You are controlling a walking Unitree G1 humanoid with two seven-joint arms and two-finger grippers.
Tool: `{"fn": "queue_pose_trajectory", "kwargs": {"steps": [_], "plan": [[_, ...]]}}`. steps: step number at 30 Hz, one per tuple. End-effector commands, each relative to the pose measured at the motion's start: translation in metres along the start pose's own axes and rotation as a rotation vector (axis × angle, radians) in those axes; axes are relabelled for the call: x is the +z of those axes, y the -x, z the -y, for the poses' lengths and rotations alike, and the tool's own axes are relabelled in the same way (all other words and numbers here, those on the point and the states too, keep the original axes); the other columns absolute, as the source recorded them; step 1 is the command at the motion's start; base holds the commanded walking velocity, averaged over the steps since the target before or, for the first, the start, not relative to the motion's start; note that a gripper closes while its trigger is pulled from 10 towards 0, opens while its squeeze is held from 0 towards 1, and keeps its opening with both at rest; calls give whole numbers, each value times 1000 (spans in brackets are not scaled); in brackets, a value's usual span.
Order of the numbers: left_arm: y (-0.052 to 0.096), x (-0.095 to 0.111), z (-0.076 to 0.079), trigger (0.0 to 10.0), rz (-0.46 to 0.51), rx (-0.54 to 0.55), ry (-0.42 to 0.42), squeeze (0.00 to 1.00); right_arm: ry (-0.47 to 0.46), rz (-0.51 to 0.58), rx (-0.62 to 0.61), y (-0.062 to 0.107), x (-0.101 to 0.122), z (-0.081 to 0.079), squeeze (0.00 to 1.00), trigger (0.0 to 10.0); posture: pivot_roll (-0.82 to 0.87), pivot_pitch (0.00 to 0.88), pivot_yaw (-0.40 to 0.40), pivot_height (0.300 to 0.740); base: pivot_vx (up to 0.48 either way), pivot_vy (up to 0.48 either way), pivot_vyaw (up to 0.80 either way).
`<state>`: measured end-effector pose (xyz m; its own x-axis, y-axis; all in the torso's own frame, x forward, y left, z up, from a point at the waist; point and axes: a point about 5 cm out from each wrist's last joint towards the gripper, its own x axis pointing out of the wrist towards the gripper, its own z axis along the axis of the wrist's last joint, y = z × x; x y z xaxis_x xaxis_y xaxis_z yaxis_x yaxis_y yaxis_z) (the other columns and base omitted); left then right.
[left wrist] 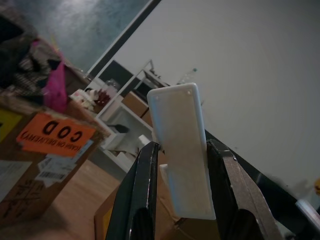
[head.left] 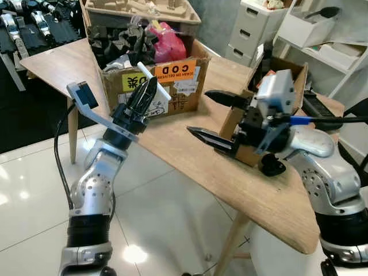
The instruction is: Picking trash to rubbish bin
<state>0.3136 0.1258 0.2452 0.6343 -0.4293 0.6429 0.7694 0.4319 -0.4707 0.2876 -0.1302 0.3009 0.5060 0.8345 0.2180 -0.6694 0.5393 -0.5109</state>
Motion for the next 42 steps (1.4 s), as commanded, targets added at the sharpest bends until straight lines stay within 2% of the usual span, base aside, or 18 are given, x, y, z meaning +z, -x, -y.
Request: {"fn": "queue_pose_trajectory", "kwargs": {"steps": [1,5,8,9,12,22,30,42], "plan": [[-4,-3,1,10000,0,3,26,0,46,1,-21,-4,0,-1,0,10000,34,99,-29,740,0,0,0],[-7,-3,-8,10000,-7,93,1,0,24,47,-116,-14,-5,-1,0,10000,32,99,-27,740,0,0,0],[-9,-2,-11,10000,11,122,20,0,27,48,-164,-18,-10,-1,0,10000,31,100,-27,740,0,0,0],[-9,0,-12,10000,25,142,28,0,-11,54,-176,-22,-15,-4,0,10000,33,102,-28,740,0,0,0],[-9,1,-13,10000,27,147,29,0,-25,51,-168,-23,-18,-7,0,10000,33,102,-28,740,0,0,0],[-12,3,-10,10000,39,151,45,0,-120,19,-212,-39,-55,-25,0,10000,40,111,-30,740,0,0,0],[-12,3,-8,10000,38,146,48,0,-146,28,-247,-42,-60,-24,0,10000,47,113,-27,740,0,0,0],[-14,0,-3,10000,24,124,60,0,-212,133,-232,-57,-55,-27,0,10000,50,115,-21,740,0,0,0]]}}
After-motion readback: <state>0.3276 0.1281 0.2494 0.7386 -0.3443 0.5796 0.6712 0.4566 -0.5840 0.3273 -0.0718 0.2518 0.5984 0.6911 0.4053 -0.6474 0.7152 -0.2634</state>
